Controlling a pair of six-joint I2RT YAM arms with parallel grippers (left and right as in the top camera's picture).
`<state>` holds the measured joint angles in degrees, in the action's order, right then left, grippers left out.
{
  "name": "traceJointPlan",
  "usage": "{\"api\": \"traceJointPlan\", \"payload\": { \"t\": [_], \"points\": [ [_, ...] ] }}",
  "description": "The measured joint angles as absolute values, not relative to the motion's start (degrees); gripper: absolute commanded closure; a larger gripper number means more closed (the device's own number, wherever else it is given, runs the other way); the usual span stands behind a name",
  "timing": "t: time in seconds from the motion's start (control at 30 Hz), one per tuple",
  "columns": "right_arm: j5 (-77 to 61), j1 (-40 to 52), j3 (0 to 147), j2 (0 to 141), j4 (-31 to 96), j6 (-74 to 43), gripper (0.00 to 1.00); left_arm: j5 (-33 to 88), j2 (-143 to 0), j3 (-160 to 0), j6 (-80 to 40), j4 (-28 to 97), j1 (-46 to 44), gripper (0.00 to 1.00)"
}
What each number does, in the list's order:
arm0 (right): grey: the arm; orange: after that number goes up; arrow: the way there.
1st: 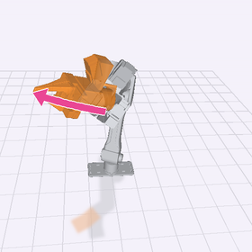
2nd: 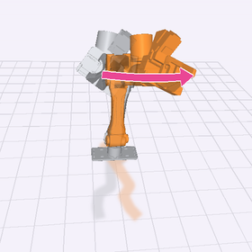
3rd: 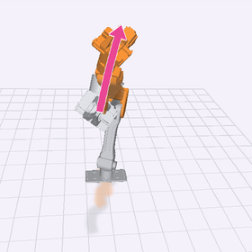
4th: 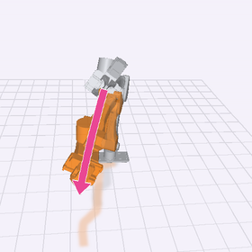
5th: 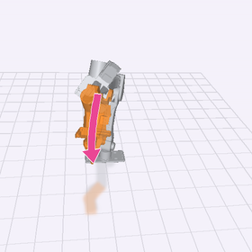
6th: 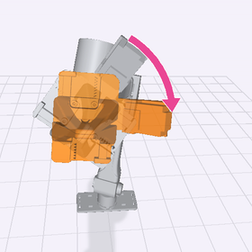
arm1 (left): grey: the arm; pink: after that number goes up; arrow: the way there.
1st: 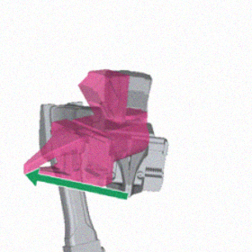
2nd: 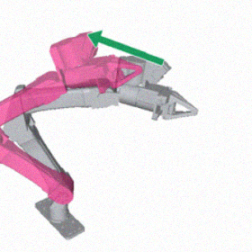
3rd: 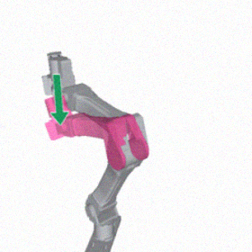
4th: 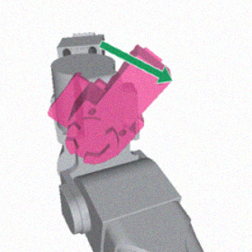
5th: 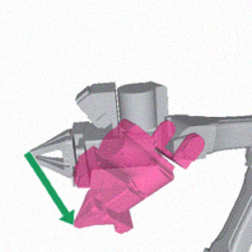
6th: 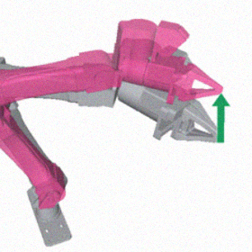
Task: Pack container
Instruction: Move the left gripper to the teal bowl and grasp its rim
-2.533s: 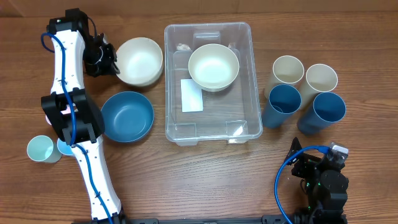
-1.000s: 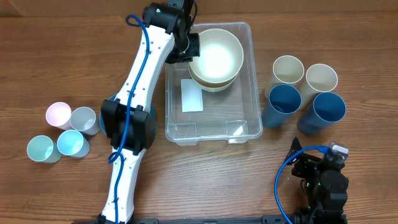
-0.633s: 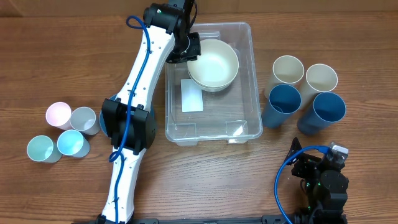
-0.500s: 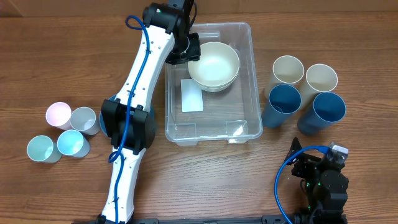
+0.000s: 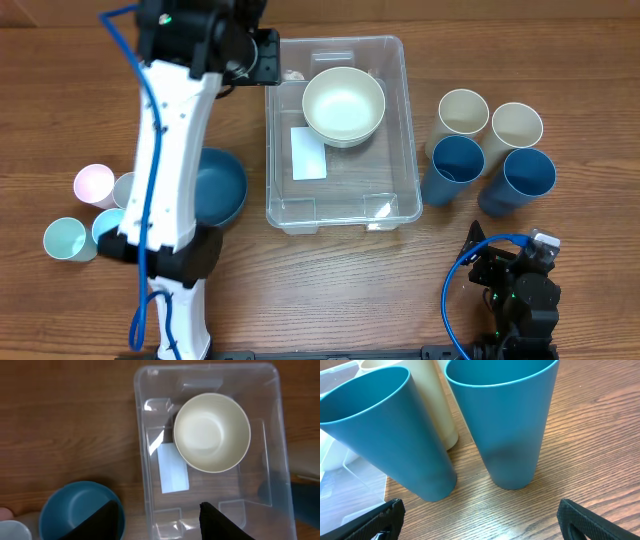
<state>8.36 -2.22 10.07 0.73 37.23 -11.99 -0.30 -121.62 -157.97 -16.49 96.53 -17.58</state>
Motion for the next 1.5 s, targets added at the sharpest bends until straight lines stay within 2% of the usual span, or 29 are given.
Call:
{"api": "traceJointPlan", "payload": {
  "t": [0.37, 0.6, 0.8, 1.0, 1.17, 1.5],
  "points": [
    [8.36, -2.22, 10.07, 0.73, 37.23, -12.01, 0.0, -1.23, -121.69, -152.38, -12.56, 96.66, -15.4, 0.4],
    [8.36, -2.22, 10.07, 0.73, 37.21, -12.01, 0.0, -3.81, -121.84, -148.14, -10.44, 96.68, -9.56, 0.42],
    [8.34, -2.22, 10.07, 0.73, 37.21, -12.01, 0.0, -2.46, -120.49, -145.97, -8.75, 96.55, -7.79, 0.39],
    [8.34, -2.22, 10.07, 0.73, 37.21, -11.99, 0.0, -2.85, -108.12, -131.5, -8.67, 96.68, -7.73, 0.39],
    [8.34, -2.22, 10.07, 0.73, 37.26, -11.99, 0.0, -2.55, -97.12, -115.87, -10.44, 95.57, -7.35, 0.44],
    [8.36, -2.22, 10.07, 0.73, 37.23, -11.99, 0.0, 3.07, -98.35, -90.13, -12.12, 78.48, -8.12, 0.43]
  ]
}}
